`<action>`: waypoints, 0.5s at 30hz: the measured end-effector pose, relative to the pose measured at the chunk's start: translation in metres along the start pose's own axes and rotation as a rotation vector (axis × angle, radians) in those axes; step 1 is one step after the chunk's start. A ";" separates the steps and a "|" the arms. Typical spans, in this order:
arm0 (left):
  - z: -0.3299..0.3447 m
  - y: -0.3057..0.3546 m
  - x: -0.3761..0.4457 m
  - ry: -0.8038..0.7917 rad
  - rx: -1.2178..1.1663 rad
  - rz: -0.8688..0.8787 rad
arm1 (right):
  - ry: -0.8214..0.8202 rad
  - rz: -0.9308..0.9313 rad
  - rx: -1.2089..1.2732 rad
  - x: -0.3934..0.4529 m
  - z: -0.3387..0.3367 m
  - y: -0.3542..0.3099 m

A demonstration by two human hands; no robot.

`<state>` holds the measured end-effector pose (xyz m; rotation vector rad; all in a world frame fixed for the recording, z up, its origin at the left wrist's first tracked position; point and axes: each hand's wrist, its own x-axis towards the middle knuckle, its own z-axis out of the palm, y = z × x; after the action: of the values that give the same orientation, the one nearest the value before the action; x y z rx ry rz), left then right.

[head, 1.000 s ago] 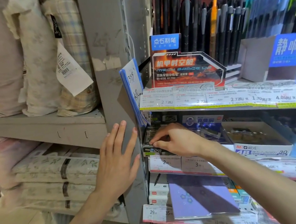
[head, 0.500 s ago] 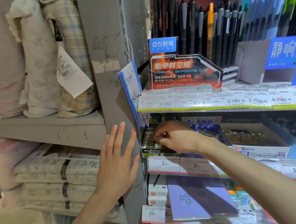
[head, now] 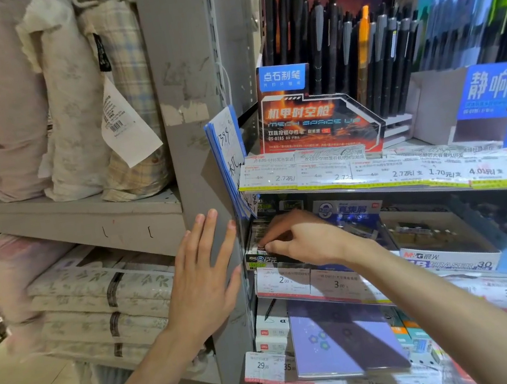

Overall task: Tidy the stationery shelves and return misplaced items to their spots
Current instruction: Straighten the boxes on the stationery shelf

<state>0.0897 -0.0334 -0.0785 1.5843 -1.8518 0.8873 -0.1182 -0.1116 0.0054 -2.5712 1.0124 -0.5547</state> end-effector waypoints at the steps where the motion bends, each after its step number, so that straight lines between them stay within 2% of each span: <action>1: 0.000 0.000 0.000 -0.001 0.001 -0.001 | -0.004 0.002 0.018 0.000 0.001 -0.002; 10: -0.002 0.002 -0.002 -0.034 -0.005 -0.014 | 0.024 0.051 0.050 -0.006 0.011 -0.008; 15: -0.012 0.008 -0.003 -0.045 -0.104 -0.045 | 0.053 0.062 -0.008 -0.018 0.012 -0.015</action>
<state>0.0819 -0.0218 -0.0743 1.5871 -1.8546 0.7291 -0.1166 -0.0865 -0.0028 -2.5347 1.1096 -0.6064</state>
